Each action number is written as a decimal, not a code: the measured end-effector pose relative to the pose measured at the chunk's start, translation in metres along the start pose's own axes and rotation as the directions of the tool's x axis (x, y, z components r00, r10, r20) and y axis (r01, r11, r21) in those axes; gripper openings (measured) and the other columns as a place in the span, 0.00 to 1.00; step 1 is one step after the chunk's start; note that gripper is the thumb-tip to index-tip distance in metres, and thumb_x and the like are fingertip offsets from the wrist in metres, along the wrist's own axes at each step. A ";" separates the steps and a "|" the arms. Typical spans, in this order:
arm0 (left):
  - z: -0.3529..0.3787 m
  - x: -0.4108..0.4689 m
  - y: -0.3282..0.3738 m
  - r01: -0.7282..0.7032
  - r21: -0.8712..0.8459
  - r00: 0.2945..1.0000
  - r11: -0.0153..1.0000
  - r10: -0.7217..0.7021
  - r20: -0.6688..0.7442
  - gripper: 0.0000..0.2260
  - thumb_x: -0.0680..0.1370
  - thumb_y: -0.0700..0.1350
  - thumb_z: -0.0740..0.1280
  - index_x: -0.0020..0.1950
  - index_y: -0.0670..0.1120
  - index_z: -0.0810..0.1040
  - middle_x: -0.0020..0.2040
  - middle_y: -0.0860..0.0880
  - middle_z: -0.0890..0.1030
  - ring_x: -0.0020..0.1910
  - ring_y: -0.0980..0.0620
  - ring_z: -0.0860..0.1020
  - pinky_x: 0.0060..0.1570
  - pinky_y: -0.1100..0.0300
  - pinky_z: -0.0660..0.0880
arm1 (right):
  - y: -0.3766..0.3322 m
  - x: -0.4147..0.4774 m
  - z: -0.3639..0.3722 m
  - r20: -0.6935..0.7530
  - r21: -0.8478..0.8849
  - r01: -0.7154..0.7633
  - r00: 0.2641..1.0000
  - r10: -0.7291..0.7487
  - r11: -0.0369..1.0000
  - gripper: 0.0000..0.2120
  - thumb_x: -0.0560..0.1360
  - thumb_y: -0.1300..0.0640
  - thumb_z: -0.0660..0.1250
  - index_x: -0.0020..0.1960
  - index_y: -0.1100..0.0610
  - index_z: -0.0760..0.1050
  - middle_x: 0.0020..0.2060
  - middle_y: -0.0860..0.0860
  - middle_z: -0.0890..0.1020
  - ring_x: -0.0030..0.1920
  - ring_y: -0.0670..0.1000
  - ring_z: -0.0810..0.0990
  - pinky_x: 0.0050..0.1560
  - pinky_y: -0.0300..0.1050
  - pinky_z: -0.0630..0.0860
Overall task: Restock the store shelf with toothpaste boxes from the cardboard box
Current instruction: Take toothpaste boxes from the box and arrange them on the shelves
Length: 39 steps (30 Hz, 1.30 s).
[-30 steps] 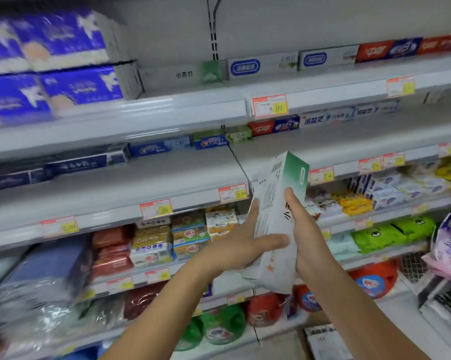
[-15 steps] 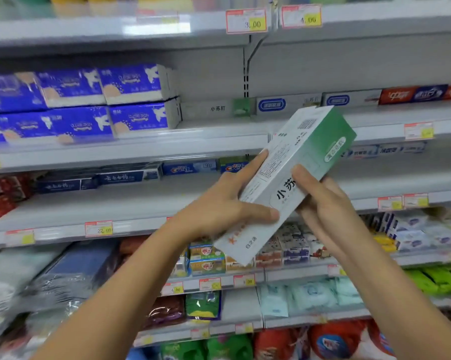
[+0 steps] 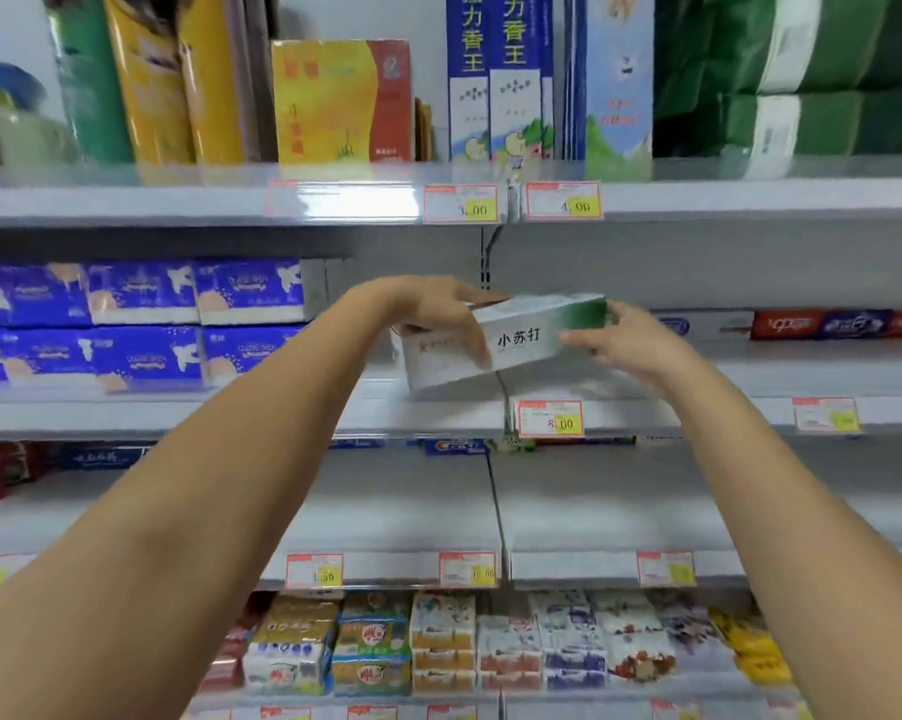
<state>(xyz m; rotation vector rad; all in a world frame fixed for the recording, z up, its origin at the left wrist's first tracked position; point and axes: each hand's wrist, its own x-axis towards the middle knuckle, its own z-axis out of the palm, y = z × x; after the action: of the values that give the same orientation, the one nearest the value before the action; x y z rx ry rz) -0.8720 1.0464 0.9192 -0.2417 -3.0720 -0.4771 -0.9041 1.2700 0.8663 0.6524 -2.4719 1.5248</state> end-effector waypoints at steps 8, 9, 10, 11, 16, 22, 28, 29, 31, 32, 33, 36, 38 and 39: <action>-0.001 0.053 -0.042 0.146 0.140 0.980 0.979 -0.162 0.113 0.39 0.68 0.56 0.74 0.75 0.61 0.59 0.76 0.55 0.61 0.75 0.48 0.59 0.73 0.49 0.55 | 0.041 0.073 0.012 0.156 -0.273 -0.189 0.959 0.237 0.943 0.41 0.69 0.45 0.74 0.74 0.60 0.61 0.71 0.57 0.68 0.66 0.58 0.71 0.67 0.53 0.68; -0.002 0.058 -0.046 0.166 0.151 0.973 0.975 -0.186 0.133 0.39 0.67 0.57 0.74 0.75 0.62 0.59 0.76 0.55 0.60 0.75 0.48 0.57 0.74 0.47 0.55 | 0.043 0.080 0.016 0.175 -0.299 -0.205 0.948 0.265 0.932 0.41 0.69 0.45 0.73 0.74 0.60 0.60 0.71 0.58 0.67 0.67 0.59 0.70 0.68 0.54 0.67; -0.002 0.063 -0.050 0.192 0.146 0.965 0.970 -0.214 0.150 0.40 0.67 0.57 0.75 0.75 0.62 0.58 0.76 0.55 0.59 0.75 0.47 0.57 0.73 0.46 0.55 | 0.045 0.088 0.020 0.185 -0.311 -0.213 0.942 0.279 0.926 0.41 0.69 0.45 0.74 0.74 0.61 0.60 0.72 0.58 0.66 0.68 0.59 0.69 0.68 0.54 0.66; -0.002 0.068 -0.054 0.215 0.130 0.958 0.968 -0.235 0.162 0.41 0.67 0.56 0.75 0.75 0.62 0.58 0.76 0.55 0.59 0.75 0.46 0.57 0.73 0.46 0.56 | 0.047 0.096 0.024 0.198 -0.308 -0.224 0.936 0.293 0.924 0.42 0.68 0.45 0.74 0.74 0.61 0.60 0.72 0.59 0.66 0.68 0.59 0.69 0.69 0.55 0.66; 0.001 0.085 -0.075 0.227 0.227 0.963 0.947 -0.253 0.091 0.39 0.69 0.51 0.74 0.74 0.65 0.56 0.76 0.54 0.58 0.73 0.45 0.61 0.68 0.44 0.66 | 0.047 0.125 0.051 0.239 -0.271 -0.226 0.926 0.292 0.936 0.43 0.71 0.51 0.73 0.76 0.62 0.53 0.73 0.58 0.64 0.69 0.59 0.66 0.70 0.53 0.63; 0.027 0.092 -0.103 0.246 0.339 0.963 0.908 -0.189 -0.192 0.31 0.77 0.34 0.59 0.77 0.52 0.55 0.75 0.47 0.62 0.68 0.45 0.69 0.62 0.60 0.67 | 0.040 0.144 0.080 0.303 -0.426 -0.119 0.915 0.265 0.897 0.24 0.78 0.51 0.63 0.70 0.62 0.67 0.64 0.57 0.74 0.62 0.57 0.73 0.65 0.50 0.70; 0.034 0.108 -0.133 0.276 0.348 0.944 0.896 -0.183 -0.275 0.32 0.76 0.36 0.62 0.77 0.52 0.54 0.77 0.49 0.59 0.73 0.46 0.62 0.71 0.49 0.61 | 0.028 0.155 0.096 0.370 -0.559 -0.008 0.892 0.258 0.829 0.21 0.82 0.53 0.55 0.70 0.63 0.66 0.67 0.59 0.72 0.60 0.55 0.72 0.65 0.48 0.66; 0.034 0.111 -0.137 0.284 0.352 0.943 0.892 -0.193 -0.272 0.32 0.76 0.37 0.62 0.77 0.53 0.54 0.77 0.49 0.59 0.73 0.46 0.62 0.70 0.47 0.61 | 0.026 0.156 0.097 0.369 -0.574 0.003 0.894 0.255 0.819 0.21 0.82 0.53 0.54 0.71 0.64 0.65 0.68 0.60 0.71 0.63 0.56 0.72 0.66 0.47 0.66; 0.034 0.115 -0.142 0.292 0.355 0.941 0.888 -0.202 -0.271 0.33 0.76 0.38 0.63 0.77 0.53 0.54 0.77 0.49 0.59 0.73 0.45 0.62 0.70 0.45 0.61 | 0.026 0.157 0.098 0.363 -0.596 0.023 0.899 0.245 0.803 0.21 0.83 0.54 0.52 0.72 0.64 0.63 0.69 0.60 0.70 0.67 0.58 0.69 0.66 0.46 0.65; 0.034 0.116 -0.143 0.292 0.364 0.942 0.885 -0.199 -0.270 0.33 0.76 0.39 0.63 0.77 0.53 0.53 0.77 0.49 0.59 0.73 0.45 0.61 0.70 0.44 0.61 | 0.027 0.157 0.099 0.363 -0.605 0.033 0.901 0.239 0.795 0.20 0.83 0.55 0.51 0.72 0.63 0.62 0.69 0.60 0.69 0.68 0.58 0.69 0.66 0.46 0.65; 0.034 0.117 -0.144 0.292 0.375 0.943 0.880 -0.198 -0.269 0.32 0.76 0.39 0.63 0.77 0.53 0.53 0.77 0.49 0.58 0.74 0.45 0.61 0.70 0.44 0.61 | 0.027 0.158 0.100 0.363 -0.611 0.037 0.901 0.238 0.791 0.20 0.83 0.55 0.51 0.73 0.63 0.62 0.69 0.60 0.69 0.68 0.58 0.68 0.66 0.46 0.64; 0.036 0.120 -0.145 0.307 0.410 0.939 0.859 -0.204 -0.276 0.32 0.77 0.41 0.61 0.77 0.53 0.51 0.77 0.48 0.57 0.73 0.44 0.61 0.69 0.41 0.61 | 0.029 0.161 0.102 0.368 -0.604 0.031 0.897 0.244 0.796 0.21 0.83 0.54 0.52 0.73 0.62 0.62 0.69 0.59 0.69 0.68 0.58 0.68 0.67 0.47 0.64; 0.038 0.123 -0.146 0.318 0.434 0.937 0.843 -0.210 -0.280 0.31 0.77 0.44 0.61 0.77 0.53 0.51 0.77 0.47 0.58 0.73 0.42 0.61 0.68 0.40 0.61 | 0.029 0.161 0.101 0.369 -0.603 0.020 0.894 0.256 0.798 0.21 0.83 0.53 0.52 0.72 0.62 0.63 0.69 0.59 0.70 0.67 0.58 0.69 0.68 0.48 0.65; 0.040 0.124 -0.146 0.324 0.445 0.935 0.835 -0.210 -0.285 0.31 0.77 0.45 0.61 0.77 0.52 0.51 0.76 0.47 0.59 0.72 0.41 0.62 0.68 0.40 0.61 | 0.030 0.161 0.100 0.371 -0.602 0.019 0.892 0.258 0.798 0.21 0.83 0.53 0.52 0.72 0.62 0.63 0.69 0.59 0.70 0.67 0.58 0.69 0.68 0.48 0.65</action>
<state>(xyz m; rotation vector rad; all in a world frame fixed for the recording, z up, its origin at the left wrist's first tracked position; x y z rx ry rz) -1.0173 0.9394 0.8433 0.2478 -2.8773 0.2654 -1.0521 1.1480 0.8536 0.7785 -3.1469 0.5601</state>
